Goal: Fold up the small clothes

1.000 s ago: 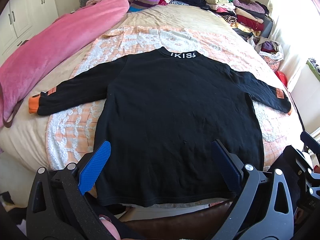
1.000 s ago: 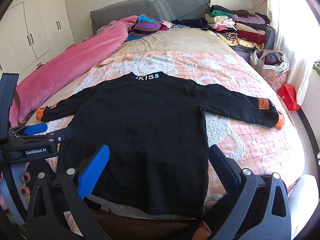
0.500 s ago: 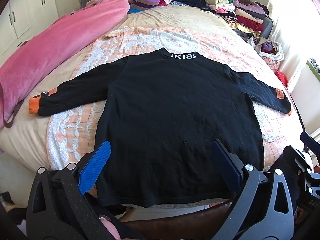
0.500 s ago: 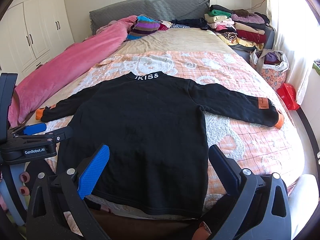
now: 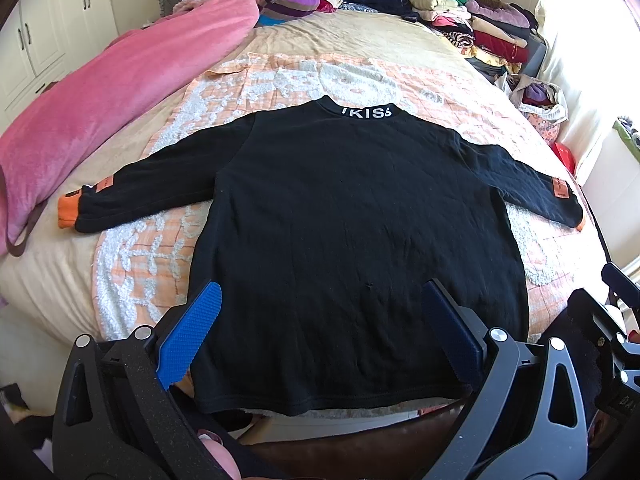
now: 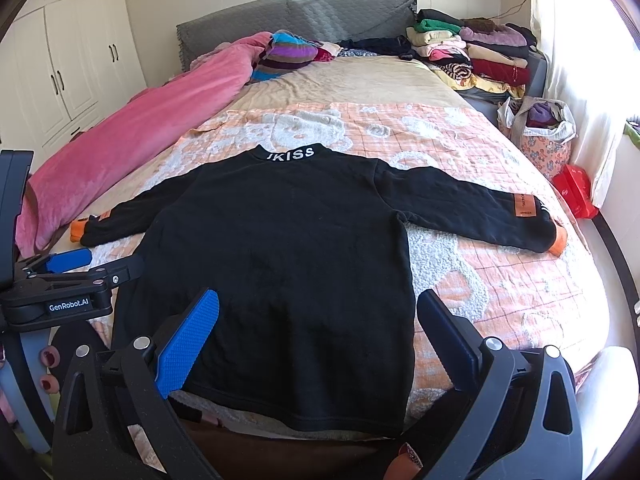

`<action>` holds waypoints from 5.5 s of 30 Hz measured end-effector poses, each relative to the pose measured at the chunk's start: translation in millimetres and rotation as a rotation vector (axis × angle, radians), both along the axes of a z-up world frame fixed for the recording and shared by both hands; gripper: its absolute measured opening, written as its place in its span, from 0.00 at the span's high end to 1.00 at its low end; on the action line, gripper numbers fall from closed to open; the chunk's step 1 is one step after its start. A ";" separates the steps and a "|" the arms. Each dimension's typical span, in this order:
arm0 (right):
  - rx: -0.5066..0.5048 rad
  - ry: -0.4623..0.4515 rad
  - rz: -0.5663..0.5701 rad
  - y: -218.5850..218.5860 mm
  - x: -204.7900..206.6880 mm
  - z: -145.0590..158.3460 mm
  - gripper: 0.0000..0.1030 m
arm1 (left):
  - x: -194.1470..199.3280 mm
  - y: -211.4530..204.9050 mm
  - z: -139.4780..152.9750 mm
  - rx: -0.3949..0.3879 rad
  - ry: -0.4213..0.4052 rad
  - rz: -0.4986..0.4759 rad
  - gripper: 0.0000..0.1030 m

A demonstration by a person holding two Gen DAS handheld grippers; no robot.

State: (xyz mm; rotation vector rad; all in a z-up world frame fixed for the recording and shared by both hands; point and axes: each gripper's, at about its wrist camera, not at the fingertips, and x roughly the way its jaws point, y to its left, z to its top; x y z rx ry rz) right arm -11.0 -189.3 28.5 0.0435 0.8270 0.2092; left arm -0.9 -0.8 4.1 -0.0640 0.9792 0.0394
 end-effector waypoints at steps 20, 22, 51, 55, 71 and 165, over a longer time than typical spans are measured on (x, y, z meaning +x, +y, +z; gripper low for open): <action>-0.005 -0.009 -0.128 -49.3 44.3 0.6 0.04 | 50.1 -16.5 -11.9 -0.007 0.018 -0.023 0.09; -0.011 -0.016 -0.163 -60.4 52.8 2.2 0.04 | 57.6 -19.3 -11.1 -0.012 0.012 -0.025 0.09; 0.037 0.009 -0.735 -255.2 207.7 -26.8 0.04 | 198.7 -65.7 -30.3 -0.024 0.027 -0.036 0.09; 0.035 0.042 -0.824 -279.1 215.4 -48.9 0.04 | 216.2 -71.3 -40.8 -0.039 0.044 -0.041 0.09; 0.048 0.160 -0.899 -341.1 206.4 -117.7 0.04 | 241.1 -96.4 -99.6 0.003 0.056 -0.076 0.09; 0.234 0.087 0.088 -60.0 247.2 -69.0 0.47 | 226.1 17.7 -42.6 -0.217 -0.105 0.045 0.95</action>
